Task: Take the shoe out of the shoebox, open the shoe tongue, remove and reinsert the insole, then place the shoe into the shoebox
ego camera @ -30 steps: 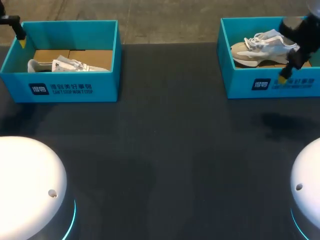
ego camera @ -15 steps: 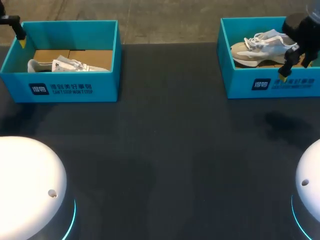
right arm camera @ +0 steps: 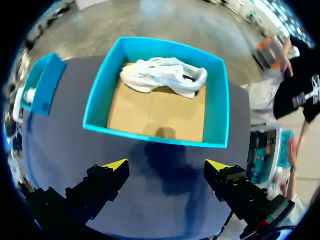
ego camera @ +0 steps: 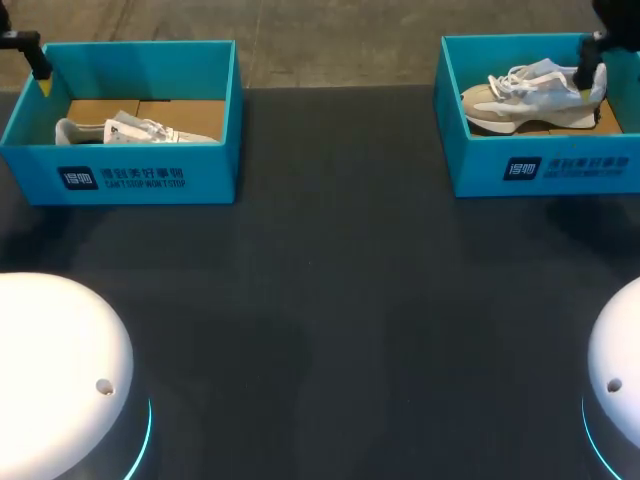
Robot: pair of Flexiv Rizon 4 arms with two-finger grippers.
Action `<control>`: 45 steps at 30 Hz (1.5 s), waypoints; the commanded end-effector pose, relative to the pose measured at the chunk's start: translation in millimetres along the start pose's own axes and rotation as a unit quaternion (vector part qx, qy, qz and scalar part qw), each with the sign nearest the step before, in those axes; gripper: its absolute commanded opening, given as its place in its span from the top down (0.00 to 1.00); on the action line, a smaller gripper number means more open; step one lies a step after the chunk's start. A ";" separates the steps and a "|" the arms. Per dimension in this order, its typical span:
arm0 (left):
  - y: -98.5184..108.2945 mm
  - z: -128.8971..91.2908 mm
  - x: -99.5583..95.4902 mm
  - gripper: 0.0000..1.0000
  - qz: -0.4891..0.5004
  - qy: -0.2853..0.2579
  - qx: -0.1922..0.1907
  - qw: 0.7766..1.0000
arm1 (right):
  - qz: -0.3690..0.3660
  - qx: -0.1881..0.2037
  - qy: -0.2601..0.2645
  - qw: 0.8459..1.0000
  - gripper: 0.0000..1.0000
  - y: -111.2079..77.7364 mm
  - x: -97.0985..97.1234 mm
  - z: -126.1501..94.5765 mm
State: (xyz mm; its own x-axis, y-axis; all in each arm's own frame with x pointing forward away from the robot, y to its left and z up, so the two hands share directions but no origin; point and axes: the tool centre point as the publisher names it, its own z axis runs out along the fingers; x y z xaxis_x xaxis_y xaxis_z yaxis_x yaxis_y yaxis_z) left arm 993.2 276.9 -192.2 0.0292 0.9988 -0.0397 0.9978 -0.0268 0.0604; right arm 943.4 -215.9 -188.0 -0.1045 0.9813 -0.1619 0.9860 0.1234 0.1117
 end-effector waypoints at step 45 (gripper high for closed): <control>-1.2 -0.5 -0.1 0.00 0.000 0.001 -0.001 1.000 | 0.013 0.032 -0.056 0.998 0.00 124.7 -51.8 70.1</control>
State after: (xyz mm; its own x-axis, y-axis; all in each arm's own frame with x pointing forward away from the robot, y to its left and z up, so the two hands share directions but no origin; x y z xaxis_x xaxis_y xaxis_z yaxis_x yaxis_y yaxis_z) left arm 993.2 276.8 -192.1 0.0292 0.9988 -0.0393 0.9978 -0.0268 0.0604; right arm 1069.4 -264.7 -224.1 -0.0567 0.9618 -0.2678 0.9949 0.0768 0.0654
